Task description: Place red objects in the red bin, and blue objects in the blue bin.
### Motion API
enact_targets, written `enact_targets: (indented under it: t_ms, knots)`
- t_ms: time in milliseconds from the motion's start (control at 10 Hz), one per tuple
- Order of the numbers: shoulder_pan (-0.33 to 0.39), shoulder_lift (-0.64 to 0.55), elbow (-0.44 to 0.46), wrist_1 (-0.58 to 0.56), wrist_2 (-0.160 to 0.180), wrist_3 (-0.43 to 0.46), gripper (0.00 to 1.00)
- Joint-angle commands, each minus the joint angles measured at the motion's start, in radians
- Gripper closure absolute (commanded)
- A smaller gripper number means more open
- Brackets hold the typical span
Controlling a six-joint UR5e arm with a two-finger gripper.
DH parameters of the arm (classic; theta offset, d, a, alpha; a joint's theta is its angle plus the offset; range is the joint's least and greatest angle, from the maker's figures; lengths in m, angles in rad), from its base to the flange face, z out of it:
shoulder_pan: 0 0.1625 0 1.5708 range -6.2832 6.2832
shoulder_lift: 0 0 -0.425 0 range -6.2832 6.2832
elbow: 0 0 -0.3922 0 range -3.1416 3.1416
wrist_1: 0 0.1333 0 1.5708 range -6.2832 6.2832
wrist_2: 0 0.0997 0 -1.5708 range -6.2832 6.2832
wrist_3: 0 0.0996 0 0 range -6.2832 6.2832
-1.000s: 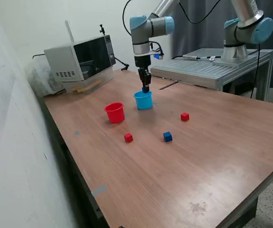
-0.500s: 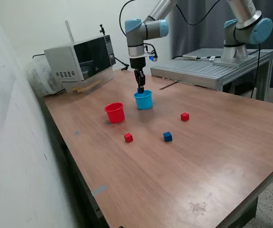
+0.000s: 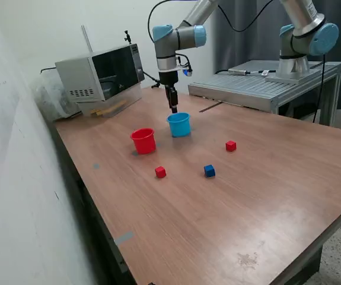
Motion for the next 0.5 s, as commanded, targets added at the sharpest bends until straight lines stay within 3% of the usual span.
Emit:
enact_targets:
  t_ms: [0,200,400]
  knots:
    - [0.005,-0.006,0.004,0.003,0.000,-0.011,0.00]
    - [0.019,-0.037,0.007,0.007,0.006,-0.011,0.00]
    - [0.156,-0.087,0.001,0.012,0.006,-0.013,0.00]
